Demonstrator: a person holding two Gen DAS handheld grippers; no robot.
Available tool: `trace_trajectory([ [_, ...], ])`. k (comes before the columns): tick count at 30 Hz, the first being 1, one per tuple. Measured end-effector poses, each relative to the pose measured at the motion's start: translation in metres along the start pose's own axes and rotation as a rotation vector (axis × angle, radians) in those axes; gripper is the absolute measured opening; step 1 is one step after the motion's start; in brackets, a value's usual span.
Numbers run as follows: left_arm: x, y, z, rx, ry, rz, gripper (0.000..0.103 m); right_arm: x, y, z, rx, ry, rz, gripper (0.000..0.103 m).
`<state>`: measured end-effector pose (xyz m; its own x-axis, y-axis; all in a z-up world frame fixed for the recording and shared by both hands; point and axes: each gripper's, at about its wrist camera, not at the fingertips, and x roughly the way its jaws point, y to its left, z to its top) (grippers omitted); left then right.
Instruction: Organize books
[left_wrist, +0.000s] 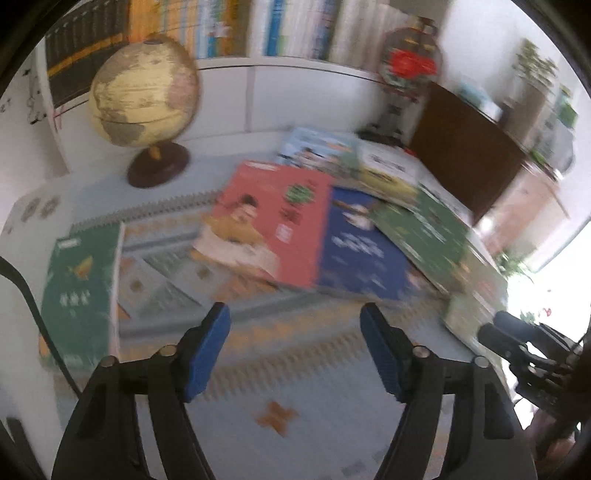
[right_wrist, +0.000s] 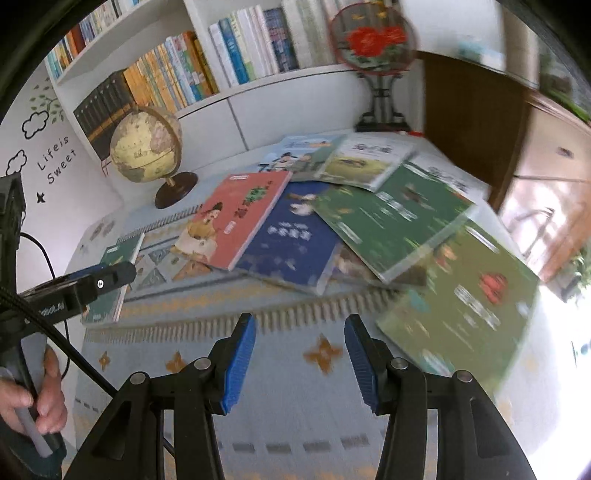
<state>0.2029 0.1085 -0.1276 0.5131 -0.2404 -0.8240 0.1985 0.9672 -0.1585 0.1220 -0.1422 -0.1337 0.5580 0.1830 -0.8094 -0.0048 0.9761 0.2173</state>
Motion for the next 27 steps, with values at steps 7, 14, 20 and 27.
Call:
trace_trajectory([
  [7,0.083,0.081,0.049,-0.17,0.054,0.02,0.075,0.087,0.022,0.063,0.01,0.037,0.013,0.048],
  [14,0.143,0.108,0.068,-0.169,0.11,-0.03,0.075,0.162,0.038,0.086,0.011,0.101,0.048,0.048],
  [20,0.173,0.113,0.075,-0.156,0.14,-0.05,0.075,0.202,0.045,0.097,-0.002,0.148,0.026,0.048],
  [27,0.186,0.109,0.072,-0.126,0.144,-0.069,0.075,0.226,0.051,0.106,-0.032,0.164,0.012,0.048],
])
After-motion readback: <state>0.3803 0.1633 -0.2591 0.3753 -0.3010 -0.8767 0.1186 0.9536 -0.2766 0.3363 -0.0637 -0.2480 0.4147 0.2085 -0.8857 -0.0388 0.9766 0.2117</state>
